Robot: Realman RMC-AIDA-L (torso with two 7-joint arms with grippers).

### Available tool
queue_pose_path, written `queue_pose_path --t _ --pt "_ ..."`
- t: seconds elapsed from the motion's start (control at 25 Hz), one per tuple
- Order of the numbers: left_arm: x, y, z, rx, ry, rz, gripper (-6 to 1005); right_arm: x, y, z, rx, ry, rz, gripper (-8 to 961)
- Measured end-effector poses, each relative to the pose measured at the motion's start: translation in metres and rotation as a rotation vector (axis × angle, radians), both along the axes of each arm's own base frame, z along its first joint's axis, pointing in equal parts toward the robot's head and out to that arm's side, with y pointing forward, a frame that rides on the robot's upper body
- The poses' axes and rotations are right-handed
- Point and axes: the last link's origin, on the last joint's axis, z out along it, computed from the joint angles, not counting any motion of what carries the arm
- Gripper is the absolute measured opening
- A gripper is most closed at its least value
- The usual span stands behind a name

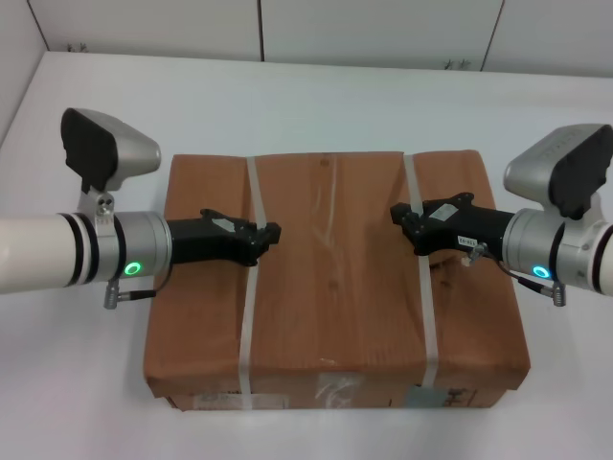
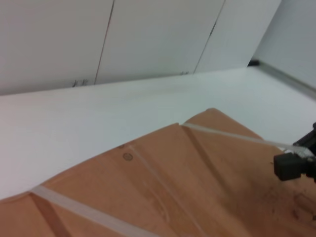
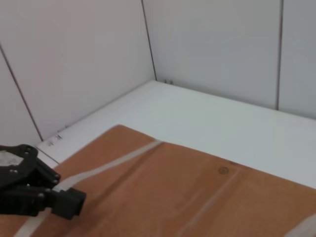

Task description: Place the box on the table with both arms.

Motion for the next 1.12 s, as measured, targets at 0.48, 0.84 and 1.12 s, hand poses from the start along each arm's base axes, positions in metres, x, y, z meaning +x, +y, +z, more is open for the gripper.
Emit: queue_pose_path --t 0.48,0.84,1.12 --pt "-0.008 -0.002 -0.007 0.008 0.057 0.026 17 0.007 -0.002 -0.005 0.003 -0.004 -0.087 21" --pt "-0.013 -0.003 -0.007 0.023 0.056 0.05 153 0.009 -0.004 -0.004 -0.007 0.053 -0.166 251" --pt "-0.02 -0.007 -0.006 0.032 0.073 0.051 446 0.024 -0.012 0.0 0.011 0.065 -0.222 575"
